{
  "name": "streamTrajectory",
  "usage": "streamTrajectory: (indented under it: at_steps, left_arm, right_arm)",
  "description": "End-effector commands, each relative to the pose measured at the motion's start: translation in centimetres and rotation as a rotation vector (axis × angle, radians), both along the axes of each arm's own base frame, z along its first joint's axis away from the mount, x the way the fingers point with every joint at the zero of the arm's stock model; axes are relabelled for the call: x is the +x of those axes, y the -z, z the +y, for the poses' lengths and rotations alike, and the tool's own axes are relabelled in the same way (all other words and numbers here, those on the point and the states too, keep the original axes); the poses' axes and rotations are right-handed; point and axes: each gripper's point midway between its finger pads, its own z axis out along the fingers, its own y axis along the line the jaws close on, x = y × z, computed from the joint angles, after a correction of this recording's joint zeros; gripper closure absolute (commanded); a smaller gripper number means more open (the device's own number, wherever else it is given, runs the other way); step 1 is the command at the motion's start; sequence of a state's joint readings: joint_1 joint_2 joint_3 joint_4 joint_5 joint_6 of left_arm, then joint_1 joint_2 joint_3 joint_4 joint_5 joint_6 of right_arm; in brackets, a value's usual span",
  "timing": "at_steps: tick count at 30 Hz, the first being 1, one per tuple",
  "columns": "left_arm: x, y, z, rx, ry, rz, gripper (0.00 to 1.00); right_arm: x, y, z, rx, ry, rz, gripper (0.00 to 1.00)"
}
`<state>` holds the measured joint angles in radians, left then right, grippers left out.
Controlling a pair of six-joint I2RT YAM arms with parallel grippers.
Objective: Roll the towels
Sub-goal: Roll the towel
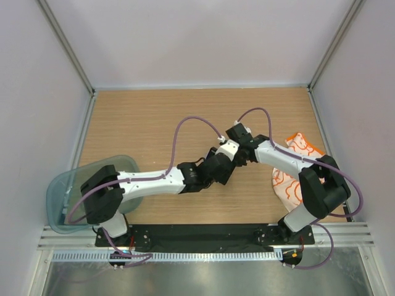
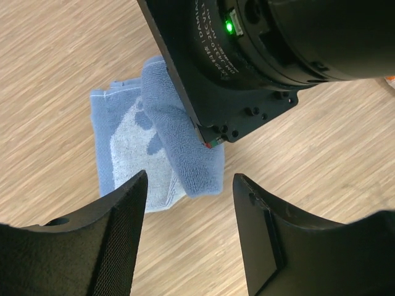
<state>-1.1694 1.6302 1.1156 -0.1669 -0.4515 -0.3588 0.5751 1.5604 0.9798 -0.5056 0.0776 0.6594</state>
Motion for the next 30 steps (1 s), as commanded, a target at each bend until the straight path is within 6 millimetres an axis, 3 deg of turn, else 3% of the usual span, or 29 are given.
streamTrajectory:
  at_steps: [1, 8, 13, 16, 18, 22, 26, 29, 30]
  left_arm:
    - [0.2, 0.8, -1.7, -0.027, 0.039, -0.006, 0.41]
    - [-0.1, 4.6, -2.3, 0.021, 0.050, 0.048, 0.38]
    - [-0.4, 6.5, -2.3, 0.032, 0.045, 0.081, 0.46]
    - [-0.7, 7.4, -2.2, 0.030, 0.041, 0.101, 0.62]
    - [-0.9, 8.0, -2.2, 0.025, 0.046, 0.119, 0.68]
    - [-1.4, 9.2, -1.3, 0.014, 0.044, 0.174, 0.96]
    - [-1.2, 9.4, -0.6, -0.049, 0.015, 0.228, 1.00]
    - [-1.0, 10.3, 0.7, -0.109, -0.040, 0.310, 1.00]
    - [-0.9, 10.2, 1.1, -0.131, -0.053, 0.329, 1.00]
  right_arm:
    - [0.8, -1.6, 0.6, 0.004, -0.011, -0.035, 0.99]
    - [0.6, -1.7, 0.6, 0.012, -0.012, -0.034, 0.99]
    - [0.4, -2.0, 0.8, 0.029, -0.017, -0.034, 0.99]
    - [0.3, -2.2, 1.0, 0.041, -0.018, -0.034, 0.99]
    - [0.3, -2.2, 1.1, 0.048, -0.017, -0.035, 0.99]
    - [0.2, -2.5, 1.3, 0.065, -0.016, -0.034, 0.99]
    - [0.3, -2.9, 1.4, 0.073, -0.010, -0.042, 0.99]
    - [0.7, -3.9, 1.3, 0.076, -0.018, -0.073, 0.79]
    - [0.8, -4.4, 1.4, 0.080, -0.020, -0.089, 0.65]
